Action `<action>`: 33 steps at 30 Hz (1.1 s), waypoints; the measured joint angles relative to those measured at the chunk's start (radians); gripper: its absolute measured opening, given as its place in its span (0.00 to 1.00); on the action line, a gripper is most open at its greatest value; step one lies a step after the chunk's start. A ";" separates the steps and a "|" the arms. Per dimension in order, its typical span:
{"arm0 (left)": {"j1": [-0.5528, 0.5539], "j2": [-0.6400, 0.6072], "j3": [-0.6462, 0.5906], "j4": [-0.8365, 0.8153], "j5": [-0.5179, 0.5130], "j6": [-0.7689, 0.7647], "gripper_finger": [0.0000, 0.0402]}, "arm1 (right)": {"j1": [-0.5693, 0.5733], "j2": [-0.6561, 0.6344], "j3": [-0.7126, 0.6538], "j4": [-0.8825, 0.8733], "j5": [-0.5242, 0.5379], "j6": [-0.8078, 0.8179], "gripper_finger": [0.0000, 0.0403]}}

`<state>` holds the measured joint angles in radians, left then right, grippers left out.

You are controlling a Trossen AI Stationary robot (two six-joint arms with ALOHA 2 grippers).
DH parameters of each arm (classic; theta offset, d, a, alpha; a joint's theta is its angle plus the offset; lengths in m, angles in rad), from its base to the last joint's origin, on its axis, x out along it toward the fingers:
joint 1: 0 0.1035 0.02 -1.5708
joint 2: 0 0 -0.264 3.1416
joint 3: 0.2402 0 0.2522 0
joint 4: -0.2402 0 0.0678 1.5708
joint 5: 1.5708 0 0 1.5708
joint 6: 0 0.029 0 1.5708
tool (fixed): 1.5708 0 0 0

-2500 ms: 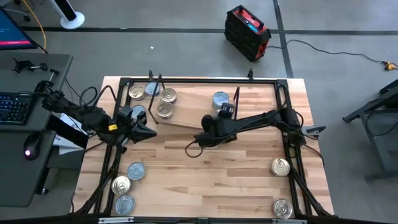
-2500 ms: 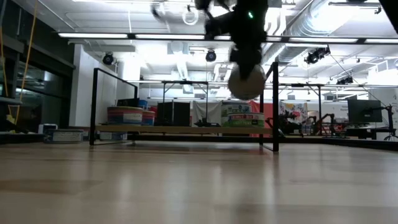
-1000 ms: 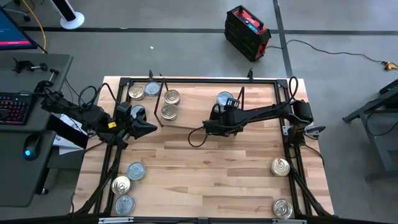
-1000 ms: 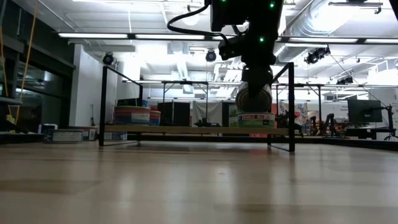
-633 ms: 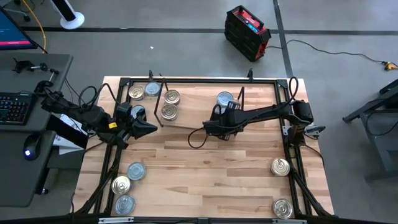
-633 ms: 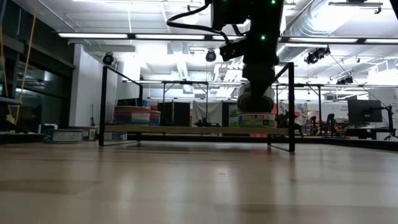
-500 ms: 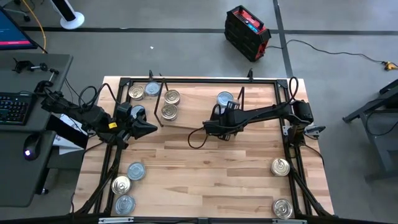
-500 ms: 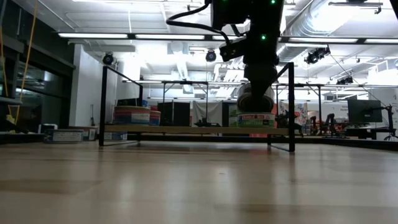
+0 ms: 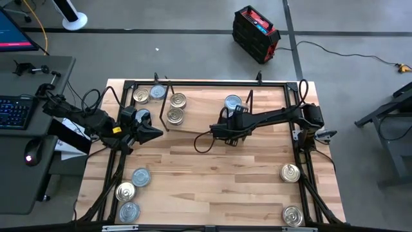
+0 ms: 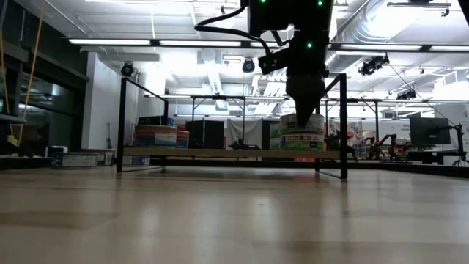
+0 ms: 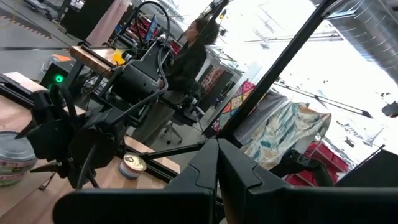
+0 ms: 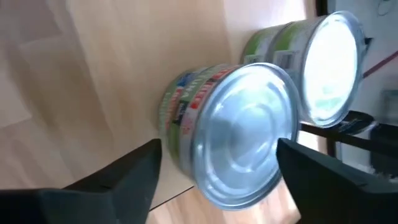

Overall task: Stack canned seafood by type on shelf
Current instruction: Stack the green tuna can on top of the other green tuna can on the shelf

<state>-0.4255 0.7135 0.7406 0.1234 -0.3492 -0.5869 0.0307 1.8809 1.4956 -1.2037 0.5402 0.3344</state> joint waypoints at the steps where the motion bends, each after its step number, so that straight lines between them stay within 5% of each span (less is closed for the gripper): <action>1: 0.000 0.000 0.000 0.000 0.000 0.000 0.00 | 0.000 0.000 0.000 0.000 0.008 -0.001 0.79; 11: 0.000 0.000 0.000 0.000 0.000 0.000 0.00 | 0.001 0.000 0.101 -0.014 -0.035 -0.050 0.83; 20: -0.001 0.045 0.000 -0.002 0.000 0.034 0.00 | 0.125 -0.001 0.139 0.150 -0.387 -0.026 0.83; 27: 0.000 0.173 0.000 0.050 -0.001 -0.008 0.00 | 0.341 -0.024 -0.008 0.099 -0.552 0.019 0.82; 33: 0.000 0.253 0.000 0.210 0.013 -0.017 0.00 | 0.565 -0.229 -0.292 0.183 -0.677 0.397 0.82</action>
<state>-0.4259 0.9660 0.7403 0.3332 -0.3358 -0.6040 0.5955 1.6517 1.2039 -1.0203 -0.1366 0.7314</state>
